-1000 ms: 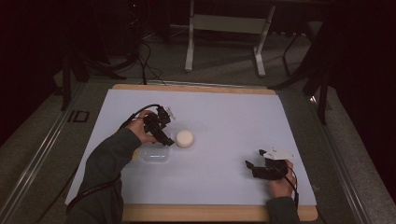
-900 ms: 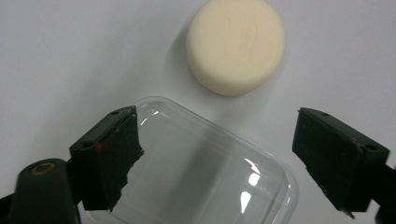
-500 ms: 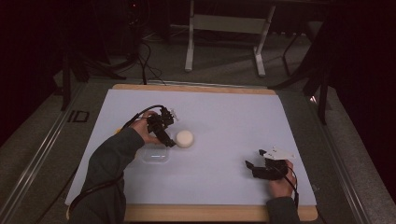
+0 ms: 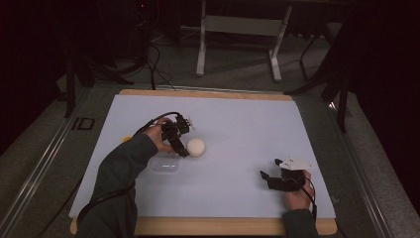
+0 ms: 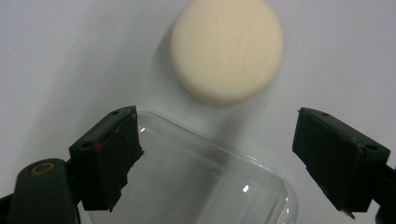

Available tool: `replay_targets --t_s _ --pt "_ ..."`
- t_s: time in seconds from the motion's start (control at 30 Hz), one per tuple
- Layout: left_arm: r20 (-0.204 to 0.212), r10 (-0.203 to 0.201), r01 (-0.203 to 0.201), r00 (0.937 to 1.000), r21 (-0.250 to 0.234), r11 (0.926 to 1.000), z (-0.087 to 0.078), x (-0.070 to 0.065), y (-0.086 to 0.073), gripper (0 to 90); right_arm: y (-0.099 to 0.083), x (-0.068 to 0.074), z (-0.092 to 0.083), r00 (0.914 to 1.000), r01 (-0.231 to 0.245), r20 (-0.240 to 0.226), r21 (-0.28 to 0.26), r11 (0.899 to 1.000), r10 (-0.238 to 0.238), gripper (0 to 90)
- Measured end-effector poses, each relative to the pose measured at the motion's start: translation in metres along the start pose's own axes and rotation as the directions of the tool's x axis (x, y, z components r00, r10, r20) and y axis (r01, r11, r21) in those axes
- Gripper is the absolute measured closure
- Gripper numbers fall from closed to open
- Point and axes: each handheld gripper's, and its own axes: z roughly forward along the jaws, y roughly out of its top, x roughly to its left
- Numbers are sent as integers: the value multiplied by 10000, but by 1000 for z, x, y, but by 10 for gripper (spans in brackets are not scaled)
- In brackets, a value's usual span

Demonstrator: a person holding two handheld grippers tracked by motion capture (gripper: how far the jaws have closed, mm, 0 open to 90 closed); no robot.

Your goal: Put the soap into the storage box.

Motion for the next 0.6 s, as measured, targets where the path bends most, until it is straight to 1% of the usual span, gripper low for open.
replay_targets --t_s 0.13,0.3,0.4,0.5,0.6 --pt "31 86 -86 10000 54 9999 2 0 4 153 0 0 0 10000 -2 5 -26 10000 2 228" --pt "36 79 -79 10000 167 9998 5 -2 10 148 0 0 0 10000 -12 -5 -36 10000 12 227" --pt "18 109 -109 9999 192 9998 6 -3 14 132 0 0 0 10000 -5 -3 -40 10000 5 227" --pt "-115 203 -199 9997 357 9992 9 -5 19 116 0 0 0 10000 -8 -1 -48 10000 8 227" --pt "-97 230 -226 9997 392 9990 10 -5 21 95 0 0 0 10000 -8 -10 -45 10000 8 227"
